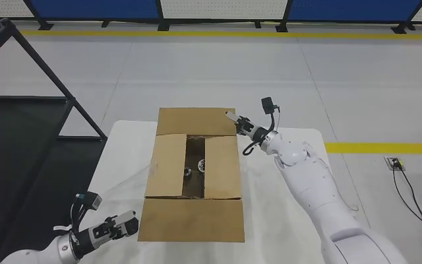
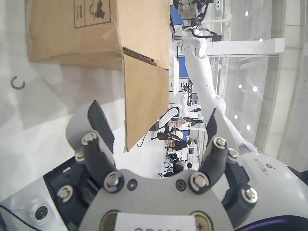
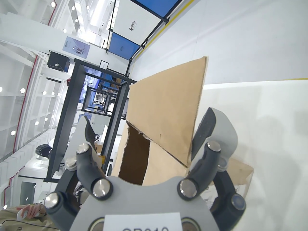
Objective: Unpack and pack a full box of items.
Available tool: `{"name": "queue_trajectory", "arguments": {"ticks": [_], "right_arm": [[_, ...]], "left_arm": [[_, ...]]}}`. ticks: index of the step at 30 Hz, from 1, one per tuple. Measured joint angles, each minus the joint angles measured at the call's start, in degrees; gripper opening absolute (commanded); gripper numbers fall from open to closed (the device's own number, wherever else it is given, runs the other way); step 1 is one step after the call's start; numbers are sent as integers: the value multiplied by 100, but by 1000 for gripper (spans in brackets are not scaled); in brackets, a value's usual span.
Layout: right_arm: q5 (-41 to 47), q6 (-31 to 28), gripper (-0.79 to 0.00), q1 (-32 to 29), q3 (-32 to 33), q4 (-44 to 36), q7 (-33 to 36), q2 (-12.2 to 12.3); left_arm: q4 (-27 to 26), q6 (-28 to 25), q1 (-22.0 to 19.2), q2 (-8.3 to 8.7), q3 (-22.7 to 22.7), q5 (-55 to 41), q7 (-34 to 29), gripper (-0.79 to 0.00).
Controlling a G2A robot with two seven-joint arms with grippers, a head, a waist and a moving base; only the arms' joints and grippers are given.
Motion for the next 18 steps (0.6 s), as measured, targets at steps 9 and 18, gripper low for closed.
{"name": "queue_trajectory", "arguments": {"ticks": [9,18], "right_arm": [[469,-387,0,87,213,95,851,115],[464,-654,0,3,288,-134,940,228]], "left_arm": [[-33,-33,-7,62,109,-133,-6,0],[-88,-45,-25,105,336,-196,113,0]]}}
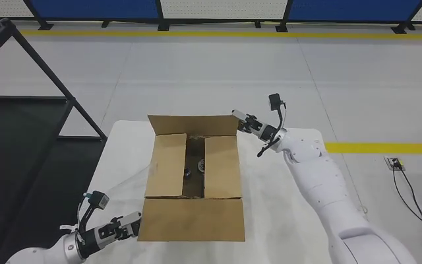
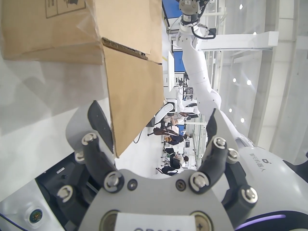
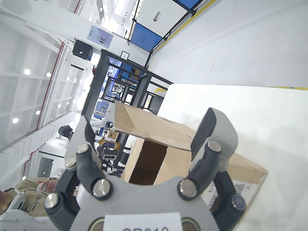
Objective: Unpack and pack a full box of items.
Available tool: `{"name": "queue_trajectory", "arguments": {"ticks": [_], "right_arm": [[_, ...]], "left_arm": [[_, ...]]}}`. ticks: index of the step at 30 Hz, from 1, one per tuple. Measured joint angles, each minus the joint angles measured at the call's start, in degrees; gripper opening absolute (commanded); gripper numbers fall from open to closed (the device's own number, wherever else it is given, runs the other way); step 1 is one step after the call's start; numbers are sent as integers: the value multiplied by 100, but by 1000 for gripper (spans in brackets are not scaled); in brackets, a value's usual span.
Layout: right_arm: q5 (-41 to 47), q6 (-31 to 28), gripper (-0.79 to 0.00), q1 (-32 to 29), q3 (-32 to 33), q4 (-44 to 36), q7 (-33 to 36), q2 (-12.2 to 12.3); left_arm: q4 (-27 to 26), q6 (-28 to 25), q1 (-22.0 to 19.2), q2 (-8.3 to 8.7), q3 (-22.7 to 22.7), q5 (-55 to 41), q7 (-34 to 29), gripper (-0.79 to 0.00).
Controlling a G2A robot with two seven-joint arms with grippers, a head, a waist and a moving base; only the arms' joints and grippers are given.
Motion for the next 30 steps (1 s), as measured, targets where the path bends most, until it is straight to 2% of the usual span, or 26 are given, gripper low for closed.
{"name": "queue_trajectory", "arguments": {"ticks": [8,17,23,30], "right_arm": [[-23,-109,0,-193,45,-470,247,111],[-69,19,0,-487,105,-1242,556,255],[96,616,0,-764,187,-1982,1124,371],[38,1686,0,-1118,204,-3045,1804,506]], "left_arm": [[-42,-67,-26,15,74,-391,279,0],[-428,-14,-66,8,185,-605,1028,0],[-666,221,-204,8,303,-648,1509,0],[-868,709,-531,29,559,-228,2060,0]]}}
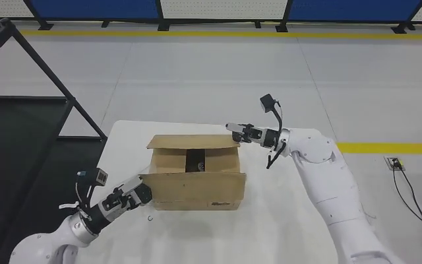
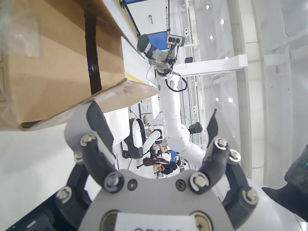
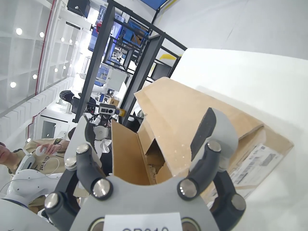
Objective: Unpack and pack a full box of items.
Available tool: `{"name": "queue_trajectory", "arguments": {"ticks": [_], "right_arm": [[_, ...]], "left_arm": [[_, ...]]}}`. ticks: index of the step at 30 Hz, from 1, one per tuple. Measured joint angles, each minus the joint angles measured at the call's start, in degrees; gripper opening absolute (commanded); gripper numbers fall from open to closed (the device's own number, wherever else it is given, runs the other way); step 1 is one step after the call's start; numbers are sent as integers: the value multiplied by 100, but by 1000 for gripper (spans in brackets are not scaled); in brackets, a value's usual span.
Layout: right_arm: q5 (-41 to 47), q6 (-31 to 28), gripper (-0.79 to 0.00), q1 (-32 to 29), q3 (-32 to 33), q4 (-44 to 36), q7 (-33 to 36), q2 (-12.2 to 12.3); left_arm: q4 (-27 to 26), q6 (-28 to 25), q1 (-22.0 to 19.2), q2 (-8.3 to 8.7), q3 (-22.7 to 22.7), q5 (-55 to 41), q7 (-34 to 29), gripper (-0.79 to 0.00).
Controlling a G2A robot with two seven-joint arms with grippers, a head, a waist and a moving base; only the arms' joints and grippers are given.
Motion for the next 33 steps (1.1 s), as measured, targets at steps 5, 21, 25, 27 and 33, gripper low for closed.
{"name": "queue_trajectory", "arguments": {"ticks": [5,21,25,27,33], "right_arm": [[80,612,0,-236,-42,-608,191,45],[794,2240,0,-180,-399,-750,432,26],[1078,2331,0,-88,-446,-614,507,10],[1209,2379,0,-48,-468,-549,567,5],[1423,2493,0,78,-575,-316,735,-6]], "left_arm": [[-37,213,-204,-4,284,360,435,0],[175,657,-965,-50,1193,1161,1394,0],[240,727,-1131,-63,1375,1319,1531,0],[280,769,-1204,-71,1451,1363,1596,0],[390,858,-1412,-94,1647,1455,1739,0]]}}
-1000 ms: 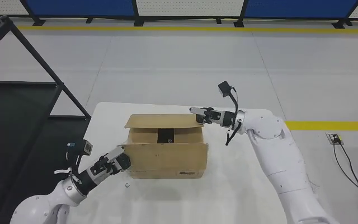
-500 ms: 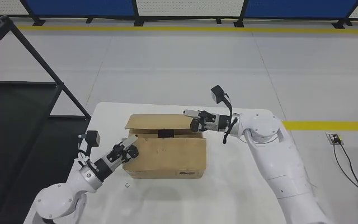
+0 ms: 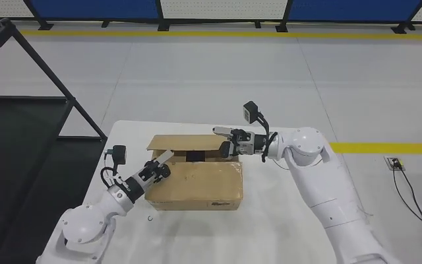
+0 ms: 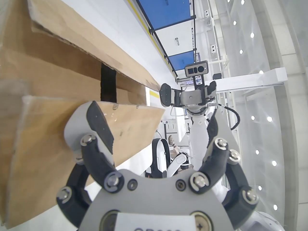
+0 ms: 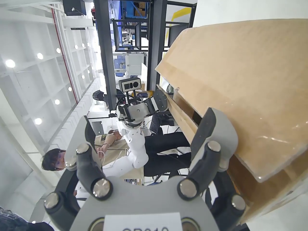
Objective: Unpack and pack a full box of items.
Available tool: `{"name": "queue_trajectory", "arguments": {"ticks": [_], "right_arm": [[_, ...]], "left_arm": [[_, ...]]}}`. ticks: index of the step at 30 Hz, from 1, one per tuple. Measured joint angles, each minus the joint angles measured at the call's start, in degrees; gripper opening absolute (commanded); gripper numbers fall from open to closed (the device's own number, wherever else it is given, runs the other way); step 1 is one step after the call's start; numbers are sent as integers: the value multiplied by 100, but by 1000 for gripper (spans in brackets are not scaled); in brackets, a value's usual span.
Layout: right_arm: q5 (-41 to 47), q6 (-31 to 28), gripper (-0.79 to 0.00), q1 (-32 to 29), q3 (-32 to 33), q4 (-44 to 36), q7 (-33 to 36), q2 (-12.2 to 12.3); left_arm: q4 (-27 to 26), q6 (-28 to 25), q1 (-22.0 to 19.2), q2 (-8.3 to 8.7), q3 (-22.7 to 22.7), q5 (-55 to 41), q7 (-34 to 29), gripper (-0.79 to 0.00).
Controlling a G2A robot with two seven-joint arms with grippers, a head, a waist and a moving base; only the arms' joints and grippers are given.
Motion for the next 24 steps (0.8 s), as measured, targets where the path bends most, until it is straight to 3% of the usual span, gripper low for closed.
{"name": "queue_trajectory", "arguments": {"ticks": [12,17,24], "right_arm": [[296,-308,0,93,-274,662,199,-51],[303,-556,0,69,-331,758,110,-55],[43,-1112,0,-56,-391,633,-110,-29]], "left_arm": [[126,-144,-201,-44,69,-175,328,0],[86,-619,85,-37,-582,-954,585,0],[349,-1124,939,-1,-1844,-2178,487,0]]}}
